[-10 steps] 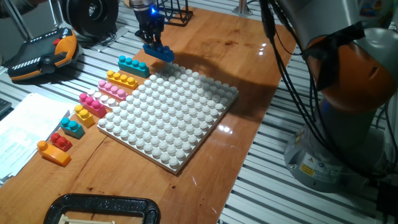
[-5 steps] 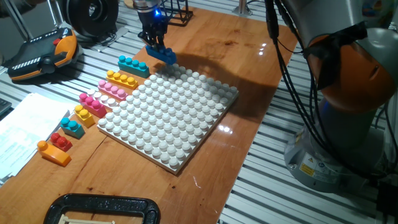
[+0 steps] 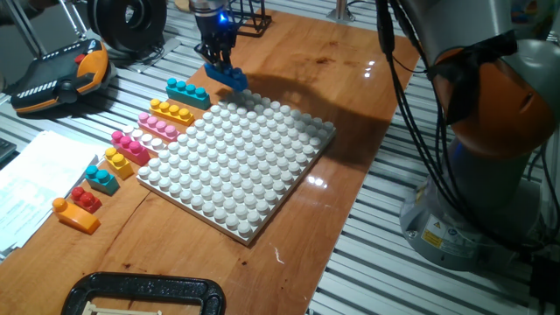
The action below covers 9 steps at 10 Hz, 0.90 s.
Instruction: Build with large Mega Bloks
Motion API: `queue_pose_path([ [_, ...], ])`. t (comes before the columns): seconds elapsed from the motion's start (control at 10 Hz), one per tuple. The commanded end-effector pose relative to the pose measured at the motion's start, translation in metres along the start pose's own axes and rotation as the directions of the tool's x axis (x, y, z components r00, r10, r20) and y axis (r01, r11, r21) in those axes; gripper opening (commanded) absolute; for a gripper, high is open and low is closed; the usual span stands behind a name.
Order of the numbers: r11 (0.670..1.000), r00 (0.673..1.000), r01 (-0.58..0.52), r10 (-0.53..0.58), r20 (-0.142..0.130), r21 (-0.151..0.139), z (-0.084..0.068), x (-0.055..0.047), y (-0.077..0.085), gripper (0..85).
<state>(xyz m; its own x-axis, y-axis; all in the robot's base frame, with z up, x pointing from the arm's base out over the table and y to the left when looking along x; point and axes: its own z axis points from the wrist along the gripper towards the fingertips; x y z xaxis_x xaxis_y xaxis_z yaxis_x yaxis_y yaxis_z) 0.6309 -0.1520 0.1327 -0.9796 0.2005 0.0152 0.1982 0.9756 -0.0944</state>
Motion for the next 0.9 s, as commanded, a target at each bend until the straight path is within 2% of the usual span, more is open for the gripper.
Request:
queue_pose_path([
  [0.0, 1.000, 1.000, 0.002, -0.002, -0.001, 0.007, 0.000, 0.000, 0.000, 0.0],
  [0.1, 1.000, 1.000, -0.007, 0.007, -0.001, 0.007, 0.000, 0.000, 0.000, 0.0],
  [0.3, 0.999, 0.999, -0.035, 0.035, -0.005, 0.016, -0.006, 0.019, 0.003, 0.0],
  [0.4, 0.999, 0.999, -0.041, 0.041, -0.008, 0.014, -0.006, 0.025, 0.003, 0.0],
  [0.8, 0.999, 0.999, -0.046, 0.046, -0.003, -0.014, 0.005, 0.048, 0.005, 0.0],
])
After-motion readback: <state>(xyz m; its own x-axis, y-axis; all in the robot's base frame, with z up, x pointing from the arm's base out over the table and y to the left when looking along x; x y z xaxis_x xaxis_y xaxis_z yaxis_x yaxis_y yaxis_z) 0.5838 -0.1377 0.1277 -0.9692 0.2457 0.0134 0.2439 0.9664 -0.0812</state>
